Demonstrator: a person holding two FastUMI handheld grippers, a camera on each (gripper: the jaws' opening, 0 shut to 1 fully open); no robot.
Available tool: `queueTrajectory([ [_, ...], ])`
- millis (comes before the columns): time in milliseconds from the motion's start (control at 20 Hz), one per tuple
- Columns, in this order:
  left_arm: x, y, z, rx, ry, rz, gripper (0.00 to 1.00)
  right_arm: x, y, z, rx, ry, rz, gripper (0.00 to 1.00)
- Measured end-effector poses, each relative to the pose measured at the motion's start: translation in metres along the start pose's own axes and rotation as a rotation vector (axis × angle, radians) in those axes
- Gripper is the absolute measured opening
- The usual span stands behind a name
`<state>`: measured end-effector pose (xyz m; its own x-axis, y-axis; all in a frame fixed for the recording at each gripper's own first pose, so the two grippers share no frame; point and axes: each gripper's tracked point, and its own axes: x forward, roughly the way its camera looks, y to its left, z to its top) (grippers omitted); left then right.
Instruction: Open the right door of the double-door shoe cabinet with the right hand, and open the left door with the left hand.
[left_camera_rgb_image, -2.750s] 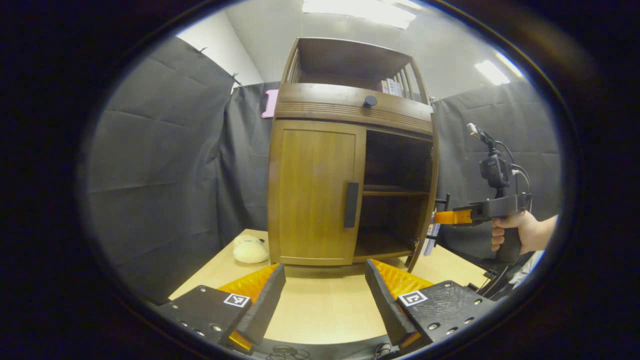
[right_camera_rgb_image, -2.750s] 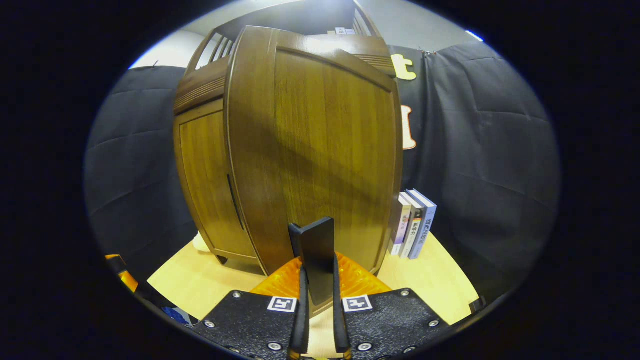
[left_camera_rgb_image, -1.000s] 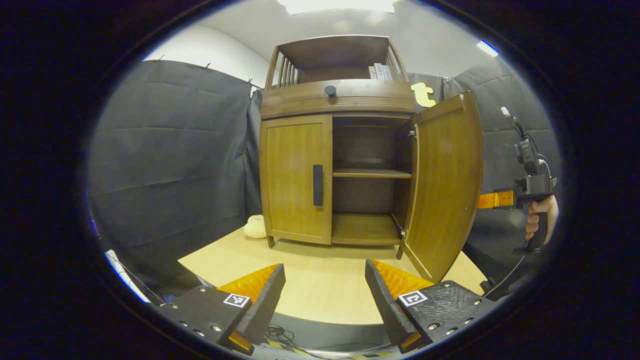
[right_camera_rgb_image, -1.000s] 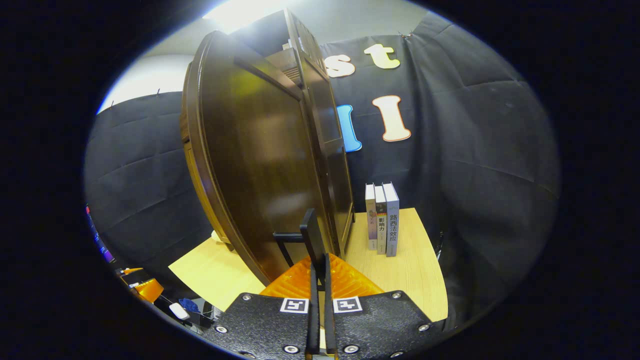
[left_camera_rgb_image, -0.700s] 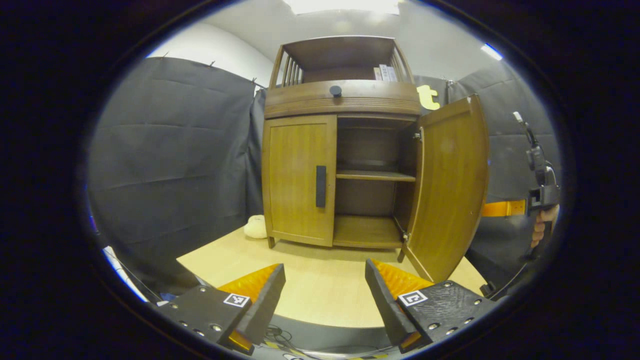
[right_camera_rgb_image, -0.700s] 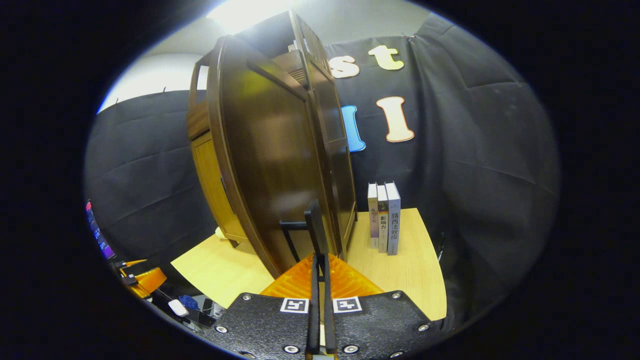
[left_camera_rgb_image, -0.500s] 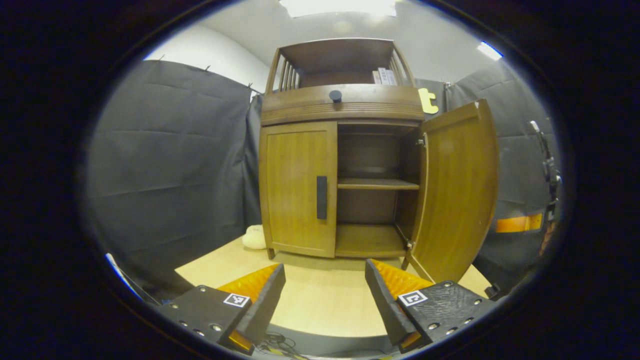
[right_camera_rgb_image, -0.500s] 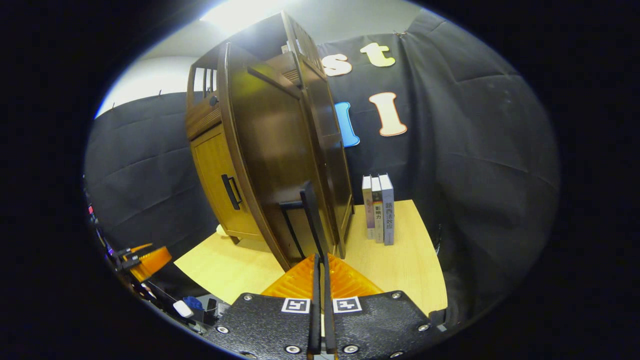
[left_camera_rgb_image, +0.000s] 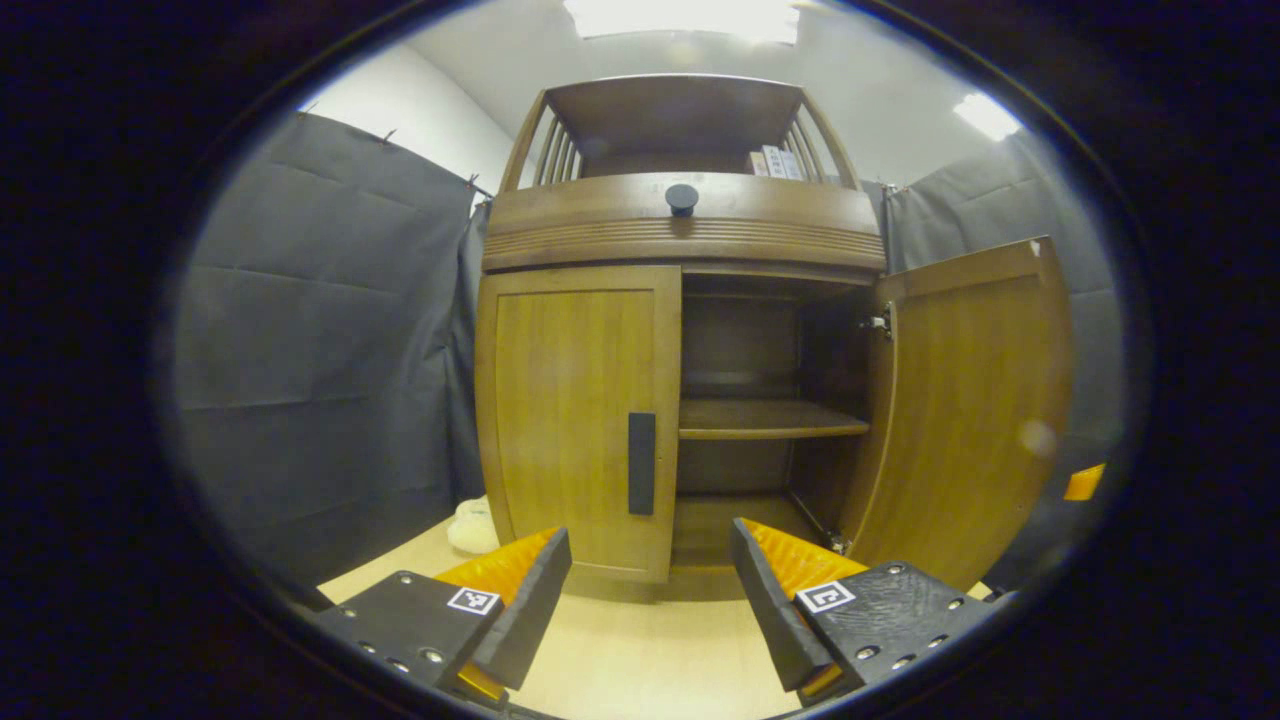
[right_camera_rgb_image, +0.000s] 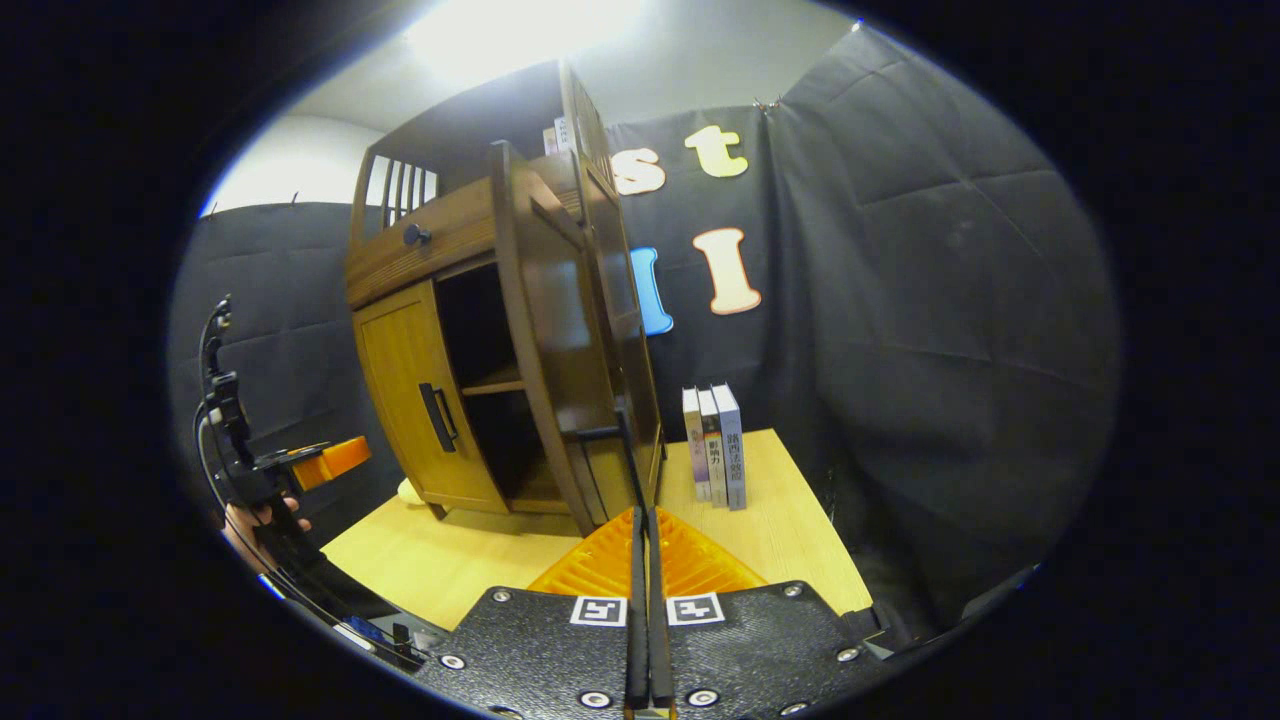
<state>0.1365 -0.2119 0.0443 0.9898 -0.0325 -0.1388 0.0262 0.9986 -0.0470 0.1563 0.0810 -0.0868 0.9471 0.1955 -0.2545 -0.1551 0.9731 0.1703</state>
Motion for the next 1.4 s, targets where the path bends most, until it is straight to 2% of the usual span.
queueTrajectory([
  [50, 0.014, 0.003, 0.002, -0.003, -0.003, -0.014, 0.98, 0.005, 0.001, 0.001, 0.004, -0.017, -0.007, 0.01],
  [100, 0.029, 0.005, 0.005, -0.008, -0.004, -0.032, 0.98, 0.008, 0.003, 0.003, 0.001, -0.028, -0.017, 0.02],
  [150, 0.043, 0.008, 0.007, -0.012, -0.001, -0.053, 0.98, 0.009, 0.003, 0.002, -0.013, -0.026, -0.035, 0.11],
  [200, 0.058, 0.011, 0.010, -0.012, -0.004, -0.067, 0.98, 0.010, 0.000, 0.000, -0.035, -0.020, -0.059, 0.14],
  [250, 0.072, 0.015, 0.011, -0.008, -0.005, -0.078, 0.92, 0.006, 0.000, 0.000, -0.051, -0.016, -0.073, 0.20],
  [300, 0.087, 0.018, 0.013, 0.001, -0.005, -0.088, 0.85, 0.004, 0.001, 0.000, -0.052, -0.015, -0.078, 0.22],
  [400, 0.115, 0.019, 0.012, 0.014, -0.004, -0.101, 0.98, 0.006, 0.007, -0.001, -0.027, -0.010, -0.091, 0.47],
  [550, 0.151, 0.021, 0.008, 0.004, -0.001, -0.119, 0.98, 0.006, 0.011, 0.000, -0.011, -0.021, -0.148, 0.89],
  [600, 0.163, 0.021, 0.007, 0.001, 0.000, -0.128, 0.85, 0.007, 0.010, 0.001, -0.012, -0.031, -0.171, 0.91],
  [700, 0.182, 0.021, 0.002, 0.005, 0.005, -0.139, 0.85, 0.007, 0.012, -0.002, -0.016, -0.033, -0.202, 0.94],
  [800, 0.198, 0.019, -0.001, 0.009, 0.008, -0.143, 0.98, 0.005, 0.015, -0.006, -0.015, -0.026, -0.229, 0.94],
  [1100, 0.241, 0.014, -0.017, 0.013, 0.037, -0.162, 0.60, -0.001, 0.027, -0.014, -0.012, -0.034, -0.306, 0.94],
  [1150, 0.242, 0.014, -0.018, 0.018, 0.037, -0.170, 0.67, -0.001, 0.027, -0.013, -0.017, -0.044, -0.319, 0.92],
  [1200, 0.244, 0.010, -0.018, 0.020, 0.036, -0.188, 0.67, -0.002, 0.029, -0.012, -0.019, -0.053, -0.321, 0.94],
  [1300, 0.246, 0.004, -0.020, 0.011, 0.048, -0.221, 0.49, -0.001, 0.030, -0.014, -0.013, -0.054, -0.326, 0.92],
  [1400, 0.244, 0.007, -0.020, 0.032, 0.042, -0.206, 0.32, 0.002, 0.031, -0.013, -0.005, -0.053, -0.328, 0.92],
])
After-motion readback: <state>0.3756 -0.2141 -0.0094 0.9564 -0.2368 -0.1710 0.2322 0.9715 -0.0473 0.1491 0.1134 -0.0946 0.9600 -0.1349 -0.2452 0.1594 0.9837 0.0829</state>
